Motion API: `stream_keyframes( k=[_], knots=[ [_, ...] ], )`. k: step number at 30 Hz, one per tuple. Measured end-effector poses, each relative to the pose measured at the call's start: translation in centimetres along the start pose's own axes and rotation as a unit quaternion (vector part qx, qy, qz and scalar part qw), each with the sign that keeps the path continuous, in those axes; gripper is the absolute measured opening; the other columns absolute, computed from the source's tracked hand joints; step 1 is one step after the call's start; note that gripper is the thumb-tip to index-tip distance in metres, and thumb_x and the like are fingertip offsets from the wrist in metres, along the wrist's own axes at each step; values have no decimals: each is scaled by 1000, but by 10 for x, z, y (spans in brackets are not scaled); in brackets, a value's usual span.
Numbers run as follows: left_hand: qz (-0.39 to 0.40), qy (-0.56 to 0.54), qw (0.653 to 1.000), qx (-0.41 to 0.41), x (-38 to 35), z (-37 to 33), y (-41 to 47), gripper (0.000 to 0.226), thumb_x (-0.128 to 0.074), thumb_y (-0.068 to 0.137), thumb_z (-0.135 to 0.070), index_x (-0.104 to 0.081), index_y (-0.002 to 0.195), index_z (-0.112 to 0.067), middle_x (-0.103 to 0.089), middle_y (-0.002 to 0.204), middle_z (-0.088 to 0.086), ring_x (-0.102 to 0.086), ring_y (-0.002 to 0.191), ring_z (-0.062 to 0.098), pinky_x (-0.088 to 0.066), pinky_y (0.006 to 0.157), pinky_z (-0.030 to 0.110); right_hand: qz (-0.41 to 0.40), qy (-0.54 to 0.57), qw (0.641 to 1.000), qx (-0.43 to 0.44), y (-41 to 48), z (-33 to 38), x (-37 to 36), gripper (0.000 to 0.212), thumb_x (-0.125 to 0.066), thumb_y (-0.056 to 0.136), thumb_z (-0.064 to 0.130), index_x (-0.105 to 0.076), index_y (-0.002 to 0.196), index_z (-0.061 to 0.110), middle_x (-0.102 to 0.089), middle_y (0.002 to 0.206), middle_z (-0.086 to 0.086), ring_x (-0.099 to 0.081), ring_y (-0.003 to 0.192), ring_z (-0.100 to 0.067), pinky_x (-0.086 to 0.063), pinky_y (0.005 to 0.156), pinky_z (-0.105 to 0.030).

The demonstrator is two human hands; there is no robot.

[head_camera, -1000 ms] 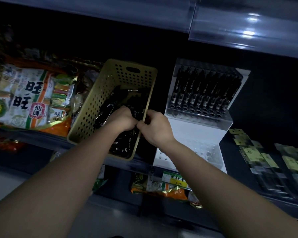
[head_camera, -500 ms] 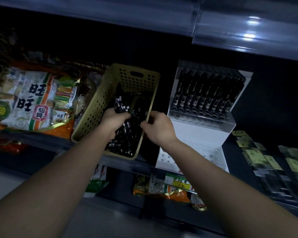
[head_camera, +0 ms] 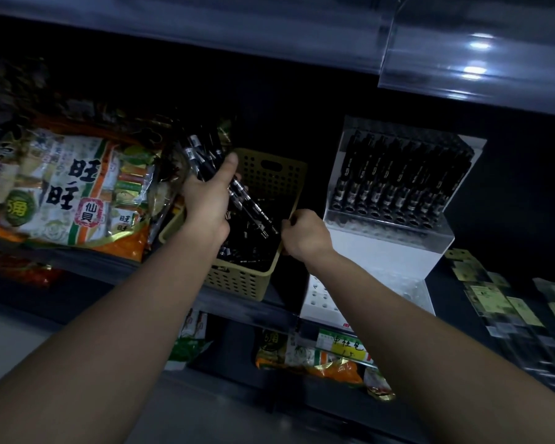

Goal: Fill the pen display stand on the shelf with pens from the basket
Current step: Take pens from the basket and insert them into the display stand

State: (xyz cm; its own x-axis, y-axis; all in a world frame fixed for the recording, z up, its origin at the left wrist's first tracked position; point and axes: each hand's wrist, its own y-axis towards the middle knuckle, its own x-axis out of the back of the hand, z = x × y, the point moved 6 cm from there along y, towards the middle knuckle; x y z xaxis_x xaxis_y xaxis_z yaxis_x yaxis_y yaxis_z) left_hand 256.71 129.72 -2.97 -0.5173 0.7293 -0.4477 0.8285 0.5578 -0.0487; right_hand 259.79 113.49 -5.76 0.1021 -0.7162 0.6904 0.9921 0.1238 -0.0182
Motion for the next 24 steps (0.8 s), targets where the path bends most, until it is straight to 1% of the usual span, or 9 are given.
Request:
stream_keyframes(
  k=[2,6,11,13,15,16,19,21,24],
  knots=[
    [-1,-14,1000,0,-2,-1,0,85,-85,59,-47,-53,127,-8,-64,120,10,-61,112,28,-49,96,51,0,16,1000,-13,4,-3,-3,20,-47,95,22,-56,86,8,-68,91,-15,-66,83,-33,-55,77,-37],
    [-8,-11,1000,-7,-8,-6,-3,45,-78,77,-30,-61,115,-10,-69,104,3,-67,99,20,-53,92,46,6,74,996,-47,8,-9,-11,19,-51,88,20,-61,91,5,-67,93,-17,-67,83,-36,-57,78,-48],
    [-6,-17,1000,-22,-14,-14,-8,62,-82,66,-38,-59,118,-12,-67,114,5,-63,107,24,-49,97,47,9,118,991,-70,-3,-7,-6,20,-49,86,14,-63,95,3,-67,94,-15,-66,85,-35,-57,79,-47],
    [-7,-19,999,-33,-16,-18,-12,52,-80,73,-31,-60,117,-10,-67,112,6,-65,105,24,-51,95,46,-82,178,980,-43,-18,3,10,28,-41,87,6,-65,102,8,-66,92,-11,-63,76,-27,-54,71,-38],
    [-4,-23,999,-42,-20,-23,-17,42,-76,79,-24,-61,115,-7,-69,103,6,-67,98,23,-55,90,42,-190,311,931,-8,-40,14,27,35,-36,88,1,-67,96,16,-66,88,-8,-56,65,-18,-45,64,-30],
    [-2,-23,998,-50,-22,-26,-22,39,-74,81,-21,-61,114,-5,-68,98,5,-68,93,22,-56,86,40,-200,386,901,-10,-47,18,30,36,-35,89,1,-67,92,17,-67,90,-6,-58,71,-17,-46,68,-29],
    [10,-23,997,-68,-32,-32,-37,35,-74,81,-17,-61,111,-3,-65,84,3,-66,79,17,-57,80,36,-80,588,798,-107,-54,25,15,24,-39,96,15,-62,92,13,-67,93,-5,-61,87,-20,-50,76,-31],
    [24,-29,997,-62,-39,-30,-50,36,-75,80,-16,-60,111,-6,-67,86,3,-67,79,16,-58,79,36,13,665,730,-153,-58,33,7,32,-40,101,32,-61,99,8,-67,99,-9,-64,91,-25,-54,81,-36],
    [38,-22,998,-53,-47,-16,-71,28,-76,77,-10,-62,100,-15,-70,88,1,-70,78,12,-57,69,29,60,707,684,-172,-63,40,6,43,-39,100,42,-63,108,7,-67,112,-13,-64,103,-28,-53,87,-40]
  ],
)
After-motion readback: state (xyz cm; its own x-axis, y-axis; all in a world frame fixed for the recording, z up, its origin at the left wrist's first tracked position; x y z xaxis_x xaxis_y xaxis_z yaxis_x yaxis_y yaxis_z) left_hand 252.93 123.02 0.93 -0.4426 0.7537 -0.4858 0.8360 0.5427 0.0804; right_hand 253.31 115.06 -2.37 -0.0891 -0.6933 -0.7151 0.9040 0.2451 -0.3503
